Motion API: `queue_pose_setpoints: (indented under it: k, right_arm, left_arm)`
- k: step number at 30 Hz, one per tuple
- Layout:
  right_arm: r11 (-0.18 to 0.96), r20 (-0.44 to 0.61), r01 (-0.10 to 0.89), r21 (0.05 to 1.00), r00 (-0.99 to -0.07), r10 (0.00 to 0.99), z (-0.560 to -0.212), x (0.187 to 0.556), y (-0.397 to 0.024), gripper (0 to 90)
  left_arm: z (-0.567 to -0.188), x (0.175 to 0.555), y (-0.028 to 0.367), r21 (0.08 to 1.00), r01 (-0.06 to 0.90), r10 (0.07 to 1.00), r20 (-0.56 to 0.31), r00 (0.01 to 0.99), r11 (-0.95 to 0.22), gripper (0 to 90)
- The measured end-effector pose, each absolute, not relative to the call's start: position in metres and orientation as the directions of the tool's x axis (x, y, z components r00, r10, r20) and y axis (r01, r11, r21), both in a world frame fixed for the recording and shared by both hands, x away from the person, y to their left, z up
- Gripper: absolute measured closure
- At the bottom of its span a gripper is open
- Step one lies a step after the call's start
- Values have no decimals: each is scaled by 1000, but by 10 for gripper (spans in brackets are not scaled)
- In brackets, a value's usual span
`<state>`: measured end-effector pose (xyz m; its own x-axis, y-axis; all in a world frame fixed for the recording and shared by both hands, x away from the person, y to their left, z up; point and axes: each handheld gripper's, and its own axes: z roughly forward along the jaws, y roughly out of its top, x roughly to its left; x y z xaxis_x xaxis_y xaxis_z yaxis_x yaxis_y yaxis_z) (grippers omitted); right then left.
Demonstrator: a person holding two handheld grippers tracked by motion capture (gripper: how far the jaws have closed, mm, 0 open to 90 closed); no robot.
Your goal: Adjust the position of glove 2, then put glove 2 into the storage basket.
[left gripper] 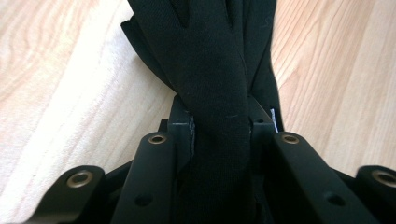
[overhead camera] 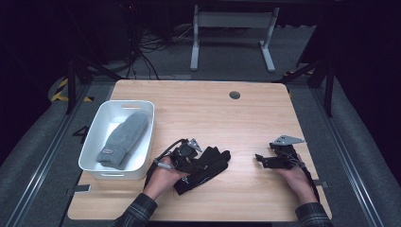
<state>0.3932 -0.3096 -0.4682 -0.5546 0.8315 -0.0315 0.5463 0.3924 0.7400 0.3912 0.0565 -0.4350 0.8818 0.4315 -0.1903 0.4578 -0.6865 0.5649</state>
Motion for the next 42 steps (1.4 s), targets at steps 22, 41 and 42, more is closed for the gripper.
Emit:
queue_pose_setpoints:
  k: [22, 41, 42]
  right_arm:
    - [391, -31, 547, 740, -553, 832, -468, 393, -309, 187]
    - [390, -31, 546, 741, -553, 833, -468, 393, -309, 186]
    - [390, -31, 546, 741, -553, 833, -468, 393, -309, 187]
  left_arm:
    - [-350, 401, 115, 625, 529, 537, -200, 819, -574, 720]
    - [-314, 430, 260, 636, 694, 762, -248, 598, -337, 720]
    - [-316, 432, 266, 627, 707, 770, -256, 585, -328, 720]
